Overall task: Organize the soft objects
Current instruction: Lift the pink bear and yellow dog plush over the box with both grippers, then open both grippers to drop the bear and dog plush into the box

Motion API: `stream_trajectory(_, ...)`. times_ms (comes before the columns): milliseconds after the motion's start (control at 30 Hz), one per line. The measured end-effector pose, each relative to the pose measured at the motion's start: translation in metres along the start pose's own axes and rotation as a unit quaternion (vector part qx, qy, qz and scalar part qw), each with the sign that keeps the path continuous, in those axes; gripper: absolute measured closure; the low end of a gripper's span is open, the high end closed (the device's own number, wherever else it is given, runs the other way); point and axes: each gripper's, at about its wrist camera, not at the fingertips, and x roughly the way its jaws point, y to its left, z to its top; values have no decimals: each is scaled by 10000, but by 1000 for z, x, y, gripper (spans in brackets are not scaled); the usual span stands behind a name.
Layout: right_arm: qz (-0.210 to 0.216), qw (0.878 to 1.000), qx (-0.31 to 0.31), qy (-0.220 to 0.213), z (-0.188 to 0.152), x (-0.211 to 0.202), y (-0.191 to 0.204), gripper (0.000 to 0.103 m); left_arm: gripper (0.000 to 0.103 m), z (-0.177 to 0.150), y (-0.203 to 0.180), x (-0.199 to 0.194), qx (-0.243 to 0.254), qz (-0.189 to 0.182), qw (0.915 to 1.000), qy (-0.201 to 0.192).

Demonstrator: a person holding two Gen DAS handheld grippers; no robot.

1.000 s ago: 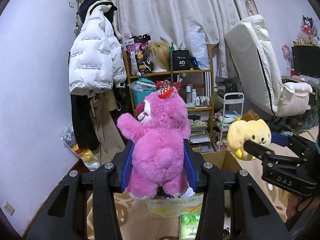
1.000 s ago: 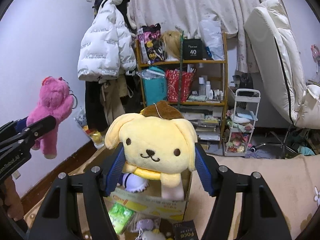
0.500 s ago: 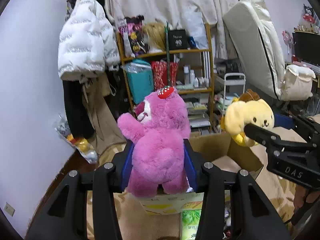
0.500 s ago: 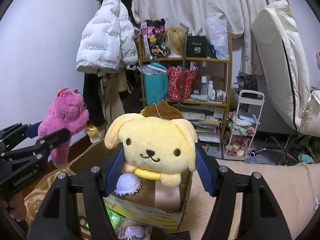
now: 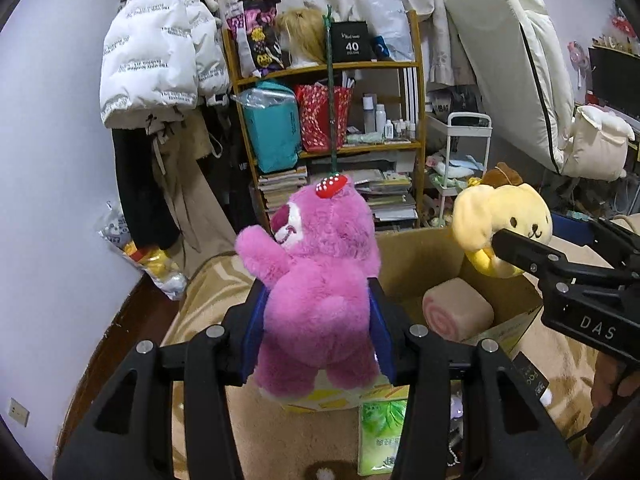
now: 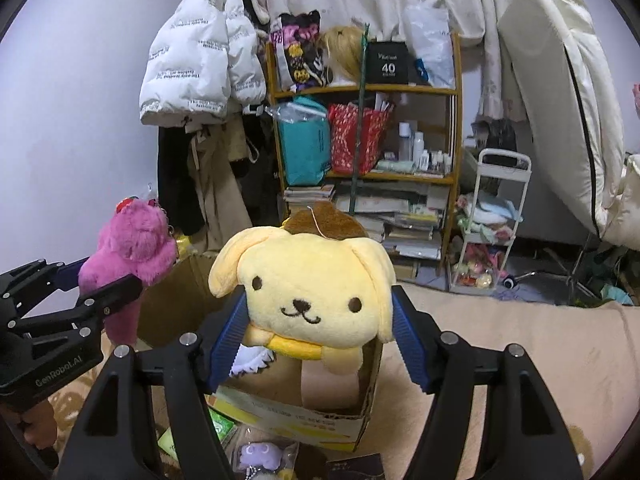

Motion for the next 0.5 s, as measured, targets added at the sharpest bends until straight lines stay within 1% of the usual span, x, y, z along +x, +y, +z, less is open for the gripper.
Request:
stream_trajectory(100,9,10000,28,39,-1,2,0,28,52,-2,-3,4,53,-67,9998,194)
stream_trajectory(167,-20,10000,47,45,-3,3,-1,27,50,-3,-4,3,65,-66,9998,171)
stream_trajectory(200,-14,10000,45,64,-3,3,-1,27,47,-3,-4,2,68,-40,9999,142)
stream_trajectory(233,23,10000,39,88,-5,4,0,25,46,-3,-5,2,73,-25,9999,131)
stream_trajectory(300,153,9998,87,135,-5,6,-1,25,45,-4,-6,3,84,-17,9998,157)
stream_trajectory(433,392,9984,276,307,-8,12,-4,24,41,-6,-2,7,-10,82,9994,345)
stream_trajectory(500,471,9976,351,375,-10,13,-5,23,39,-8,2,9,-89,97,9987,499)
